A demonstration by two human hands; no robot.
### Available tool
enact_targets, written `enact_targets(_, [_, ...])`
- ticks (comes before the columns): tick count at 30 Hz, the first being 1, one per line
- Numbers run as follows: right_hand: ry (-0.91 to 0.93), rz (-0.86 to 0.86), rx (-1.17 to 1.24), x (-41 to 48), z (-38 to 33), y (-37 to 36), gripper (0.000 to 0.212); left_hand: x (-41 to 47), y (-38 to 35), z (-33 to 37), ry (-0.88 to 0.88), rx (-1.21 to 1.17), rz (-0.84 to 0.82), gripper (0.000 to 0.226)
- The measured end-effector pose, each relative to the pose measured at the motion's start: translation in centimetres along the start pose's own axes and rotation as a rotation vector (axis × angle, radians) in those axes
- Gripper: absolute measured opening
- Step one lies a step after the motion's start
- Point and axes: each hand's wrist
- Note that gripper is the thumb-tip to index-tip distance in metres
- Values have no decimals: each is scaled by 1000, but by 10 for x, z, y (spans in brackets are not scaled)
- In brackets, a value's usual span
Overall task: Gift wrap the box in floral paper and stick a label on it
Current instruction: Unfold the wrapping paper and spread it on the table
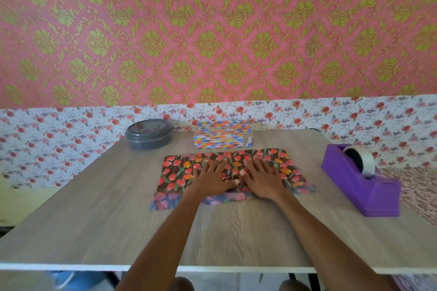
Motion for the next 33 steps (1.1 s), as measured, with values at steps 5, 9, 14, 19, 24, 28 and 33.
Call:
enact_targets(5, [-26,-134,-71,5,14,5,72,-4,-5,-11,35,86,-65,99])
enact_targets(9, [0,-148,-86,3,18,7,74,-7,-6,-14,19,96,-61,105])
enact_targets(14, [20,-183,-93,-1,26,8,78,-13,-3,-15,32,80,-87,109])
enact_targets(19, [48,-242,-56,-8,31,18,81,-20,2,-16,-29,-51,-168,102])
enact_targets(24, [142,210,483,-23,27,28,46,-41,18,-18,-211,-185,37,67])
enact_targets(28, [260,313,485,-41,11,29,16,-56,16,-14,-220,-170,-5,62])
enact_targets(33, [462,506,330,-54,7,32,10,-64,23,2,-255,-139,103,17])
Point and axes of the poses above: each hand's wrist, its own x-axis towards the middle knuckle, its own y-axis out of the back of the hand, z = x × y, and after that the axes turned 2 degrees about -z, right-handed
